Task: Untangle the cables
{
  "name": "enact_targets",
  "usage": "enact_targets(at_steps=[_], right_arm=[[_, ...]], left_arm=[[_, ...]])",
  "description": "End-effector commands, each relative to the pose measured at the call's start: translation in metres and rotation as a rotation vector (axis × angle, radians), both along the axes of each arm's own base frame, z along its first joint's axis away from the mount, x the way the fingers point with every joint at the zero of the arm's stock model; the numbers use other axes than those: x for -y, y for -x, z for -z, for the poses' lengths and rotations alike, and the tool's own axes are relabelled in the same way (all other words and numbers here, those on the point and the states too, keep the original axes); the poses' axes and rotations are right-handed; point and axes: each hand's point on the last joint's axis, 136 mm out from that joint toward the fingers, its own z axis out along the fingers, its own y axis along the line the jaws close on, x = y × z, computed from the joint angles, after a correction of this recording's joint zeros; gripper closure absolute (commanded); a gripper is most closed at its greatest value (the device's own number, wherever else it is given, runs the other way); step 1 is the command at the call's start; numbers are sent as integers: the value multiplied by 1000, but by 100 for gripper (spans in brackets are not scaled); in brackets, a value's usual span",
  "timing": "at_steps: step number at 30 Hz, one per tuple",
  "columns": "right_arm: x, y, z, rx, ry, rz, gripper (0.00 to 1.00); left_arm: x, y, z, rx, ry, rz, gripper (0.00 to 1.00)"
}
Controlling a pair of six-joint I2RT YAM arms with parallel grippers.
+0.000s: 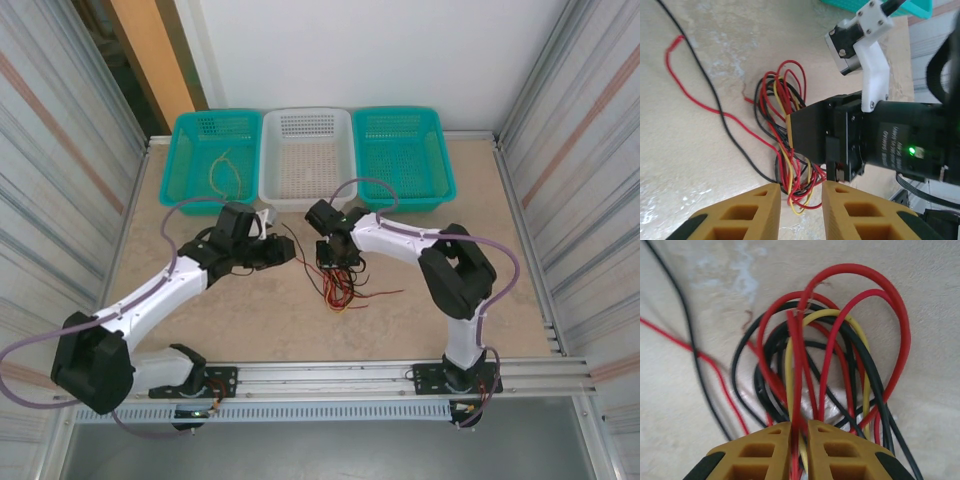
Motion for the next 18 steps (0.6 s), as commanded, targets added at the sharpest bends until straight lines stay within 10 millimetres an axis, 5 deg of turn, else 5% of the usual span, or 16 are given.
enact_targets(at_steps=[1,3,5,18], right_arm=[[-3,-3,5,-52,10,20,82],[-1,-2,9,-52,29,19,81],[2,-2,3,-33,47,15,97],[-5,22,-132,449,5,-206,100]], left_arm=[[-13,5,2,2,-8,-13,71],[-14,6,0,0,1,-9,71],[-13,7,-3,4,9,-7,71],[37,-1,-60,48,230,71,61]])
